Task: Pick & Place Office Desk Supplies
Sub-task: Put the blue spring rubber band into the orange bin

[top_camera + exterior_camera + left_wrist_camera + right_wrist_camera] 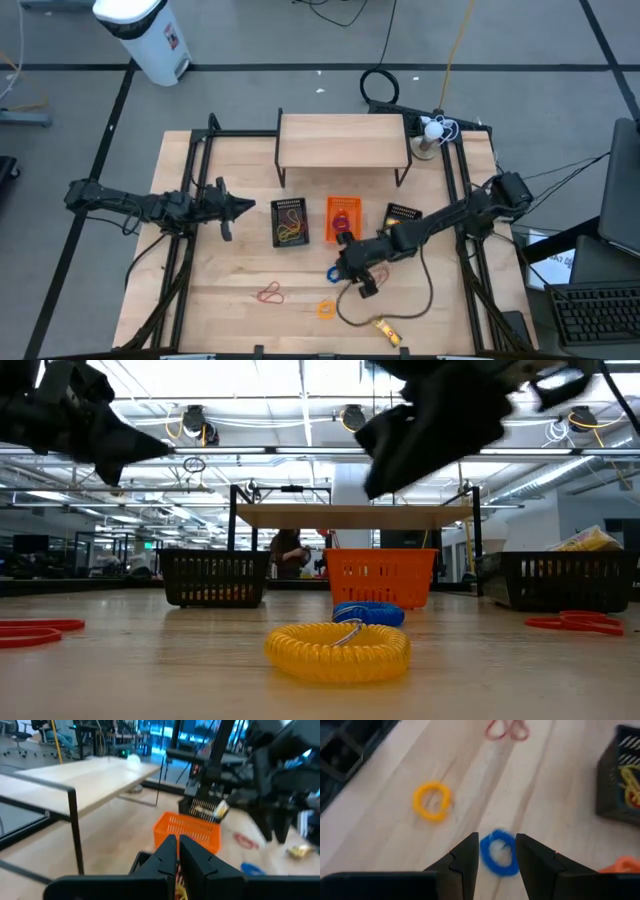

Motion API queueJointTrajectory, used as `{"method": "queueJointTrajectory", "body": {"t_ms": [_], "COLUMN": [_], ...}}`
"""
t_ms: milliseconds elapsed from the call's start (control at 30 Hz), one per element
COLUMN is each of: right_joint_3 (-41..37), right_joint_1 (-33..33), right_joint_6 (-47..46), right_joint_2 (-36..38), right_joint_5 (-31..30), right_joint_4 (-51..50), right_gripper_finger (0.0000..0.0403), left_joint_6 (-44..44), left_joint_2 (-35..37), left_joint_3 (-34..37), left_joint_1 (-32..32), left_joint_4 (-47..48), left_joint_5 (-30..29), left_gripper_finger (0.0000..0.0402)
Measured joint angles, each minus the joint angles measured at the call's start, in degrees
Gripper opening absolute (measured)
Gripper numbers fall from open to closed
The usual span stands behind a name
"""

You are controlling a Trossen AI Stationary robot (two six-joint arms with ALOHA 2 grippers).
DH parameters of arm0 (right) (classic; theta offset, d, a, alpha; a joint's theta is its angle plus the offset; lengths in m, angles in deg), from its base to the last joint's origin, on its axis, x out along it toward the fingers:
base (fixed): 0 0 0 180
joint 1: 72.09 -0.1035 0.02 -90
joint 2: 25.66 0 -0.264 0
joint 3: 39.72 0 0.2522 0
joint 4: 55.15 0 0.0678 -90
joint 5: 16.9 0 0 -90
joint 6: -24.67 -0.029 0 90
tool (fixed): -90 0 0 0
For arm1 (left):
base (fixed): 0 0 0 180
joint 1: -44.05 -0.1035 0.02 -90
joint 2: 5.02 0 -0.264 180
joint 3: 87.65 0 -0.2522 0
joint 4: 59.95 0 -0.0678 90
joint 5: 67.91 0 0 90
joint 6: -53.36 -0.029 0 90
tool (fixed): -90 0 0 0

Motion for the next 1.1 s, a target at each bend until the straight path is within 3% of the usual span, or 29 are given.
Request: {"method": "queueJointTrajectory", "body": {"t_ms": [333,567,700,867,1000,1100], "right_joint_3": [6.2,6.6,6.6,6.6,6.5,6.5], "right_joint_1": [1.6,1.9,2.2,2.1,2.1,2.3], "right_joint_6": [1.1,0.7,0.1,2.5,3.8,3.9], "right_joint_2": [-7.7,-8.9,-8.9,-8.9,-8.9,-9.1], "right_joint_5": [4.2,9.9,5.2,6.8,0.9,0.9], "right_joint_4": [-9.2,-8.0,-8.1,-9.0,-10.2,-8.1], "right_gripper_finger": [0.0121,0.0121,0.0121,0.0121,0.0121,0.0121], "left_joint_6": [-1.3,-1.3,-1.3,-1.3,-1.2,-0.6], "left_joint_2": [0.0,0.0,0.0,0.0,0.0,0.0], "left_joint_3": [0.0,0.0,0.0,0.0,0.0,0.0], "left_joint_1": [0.0,0.0,0.0,0.0,0.0,0.0], "left_joint_4": [-1.8,-1.8,-1.8,-1.8,-1.8,-1.8], "left_joint_5": [0.2,0.3,0.3,0.3,0.3,0.3], "left_gripper_finger": [0.0002,0.0021,0.0022,0.0010,0.0002,0.0010]}}
